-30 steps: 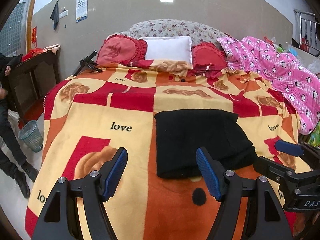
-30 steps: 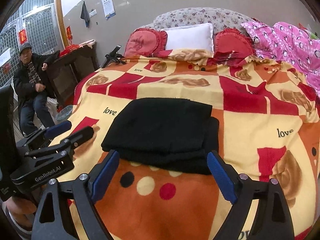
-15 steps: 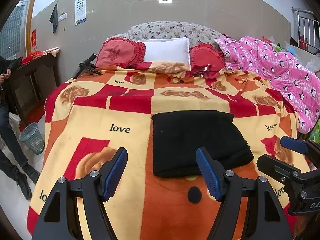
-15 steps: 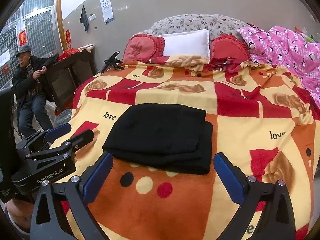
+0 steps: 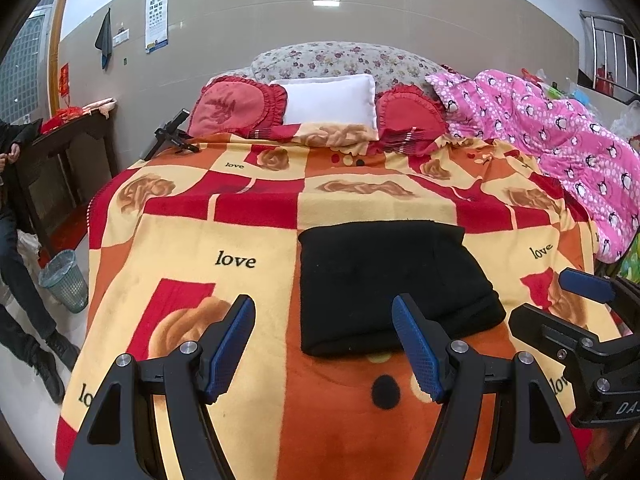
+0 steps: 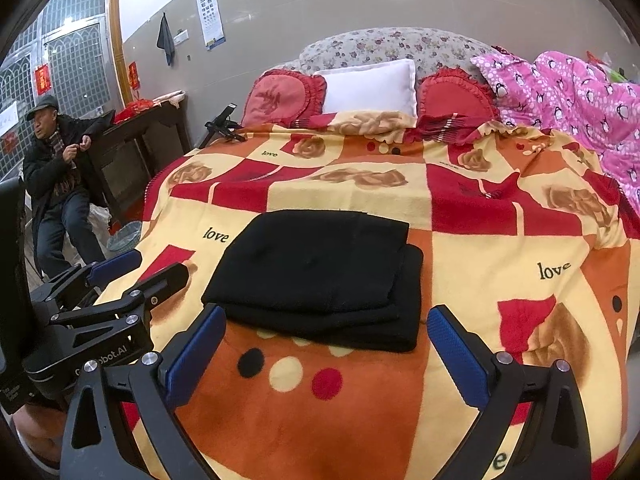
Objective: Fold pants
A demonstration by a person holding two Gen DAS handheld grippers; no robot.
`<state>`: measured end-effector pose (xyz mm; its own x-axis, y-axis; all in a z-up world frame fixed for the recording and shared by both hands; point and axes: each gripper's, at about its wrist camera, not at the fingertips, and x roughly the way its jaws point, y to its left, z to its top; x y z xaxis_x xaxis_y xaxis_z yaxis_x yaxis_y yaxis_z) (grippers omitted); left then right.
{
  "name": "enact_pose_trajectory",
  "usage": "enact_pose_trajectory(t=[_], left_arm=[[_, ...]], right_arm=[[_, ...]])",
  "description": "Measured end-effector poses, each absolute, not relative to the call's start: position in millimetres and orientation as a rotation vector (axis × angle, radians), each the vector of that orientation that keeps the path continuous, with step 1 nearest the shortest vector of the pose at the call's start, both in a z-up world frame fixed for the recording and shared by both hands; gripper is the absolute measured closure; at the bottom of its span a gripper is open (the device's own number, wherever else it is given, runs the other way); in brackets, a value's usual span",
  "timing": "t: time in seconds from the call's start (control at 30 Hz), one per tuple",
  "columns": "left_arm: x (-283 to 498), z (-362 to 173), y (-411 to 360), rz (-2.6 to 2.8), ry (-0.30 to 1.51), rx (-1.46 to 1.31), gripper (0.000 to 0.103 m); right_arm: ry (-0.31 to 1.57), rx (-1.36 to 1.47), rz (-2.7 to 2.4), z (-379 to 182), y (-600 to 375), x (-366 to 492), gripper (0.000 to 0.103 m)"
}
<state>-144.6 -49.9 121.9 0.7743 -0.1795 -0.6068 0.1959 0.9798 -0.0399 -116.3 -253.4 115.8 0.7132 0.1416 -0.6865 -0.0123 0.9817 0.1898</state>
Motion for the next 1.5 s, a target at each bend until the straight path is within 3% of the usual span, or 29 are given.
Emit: enact_pose_trajectory(t=[1.5], left_arm=[[-133, 112, -59, -0.197, 0.678, 0.053, 0.032]], right_arm=[[0.827, 0.198, 0.089, 99, -262, -111, 0.001]])
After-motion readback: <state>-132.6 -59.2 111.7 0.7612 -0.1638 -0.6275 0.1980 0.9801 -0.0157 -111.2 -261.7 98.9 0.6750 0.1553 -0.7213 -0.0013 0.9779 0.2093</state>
